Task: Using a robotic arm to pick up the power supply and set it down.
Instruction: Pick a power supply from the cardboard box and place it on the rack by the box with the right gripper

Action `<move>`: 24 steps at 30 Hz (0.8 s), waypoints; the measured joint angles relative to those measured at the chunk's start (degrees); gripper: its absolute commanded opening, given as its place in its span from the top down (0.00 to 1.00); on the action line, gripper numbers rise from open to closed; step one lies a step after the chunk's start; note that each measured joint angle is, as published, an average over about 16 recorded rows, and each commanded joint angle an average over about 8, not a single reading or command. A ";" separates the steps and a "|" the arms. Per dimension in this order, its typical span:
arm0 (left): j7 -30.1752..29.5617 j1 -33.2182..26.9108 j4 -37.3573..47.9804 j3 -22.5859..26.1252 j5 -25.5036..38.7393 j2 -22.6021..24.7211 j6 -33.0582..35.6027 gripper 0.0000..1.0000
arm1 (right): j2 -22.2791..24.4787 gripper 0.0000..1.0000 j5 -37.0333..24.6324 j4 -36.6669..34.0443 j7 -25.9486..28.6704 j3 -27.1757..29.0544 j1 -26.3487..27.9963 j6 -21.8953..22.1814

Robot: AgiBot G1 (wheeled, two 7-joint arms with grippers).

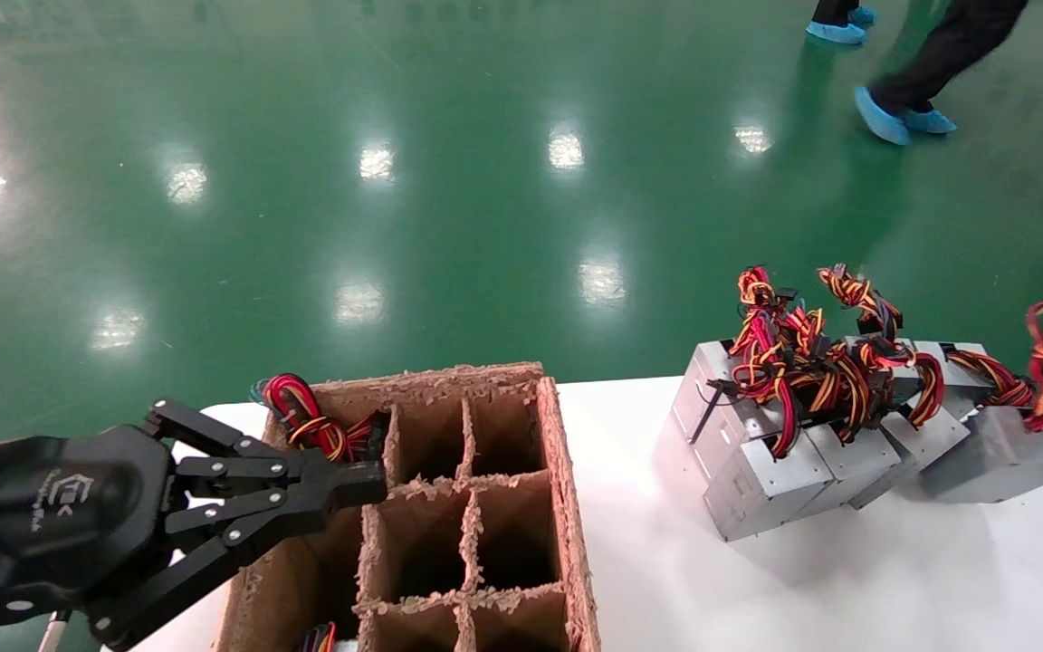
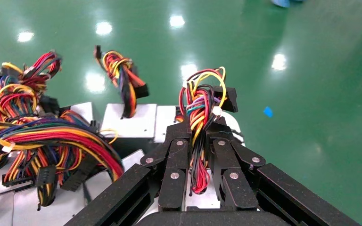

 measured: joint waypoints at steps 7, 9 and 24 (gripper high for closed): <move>0.00 0.00 0.00 0.00 0.00 0.00 0.00 1.00 | -2.11 1.00 -3.41 -0.84 1.66 -2.03 3.15 -0.55; 0.00 0.00 0.00 0.00 0.00 0.00 0.00 1.00 | -2.51 1.00 -4.24 -0.97 2.12 -2.50 3.86 -0.72; 0.00 0.00 0.00 0.00 0.00 0.00 0.00 1.00 | -4.25 1.00 -7.66 -0.73 4.52 -4.58 6.67 -2.12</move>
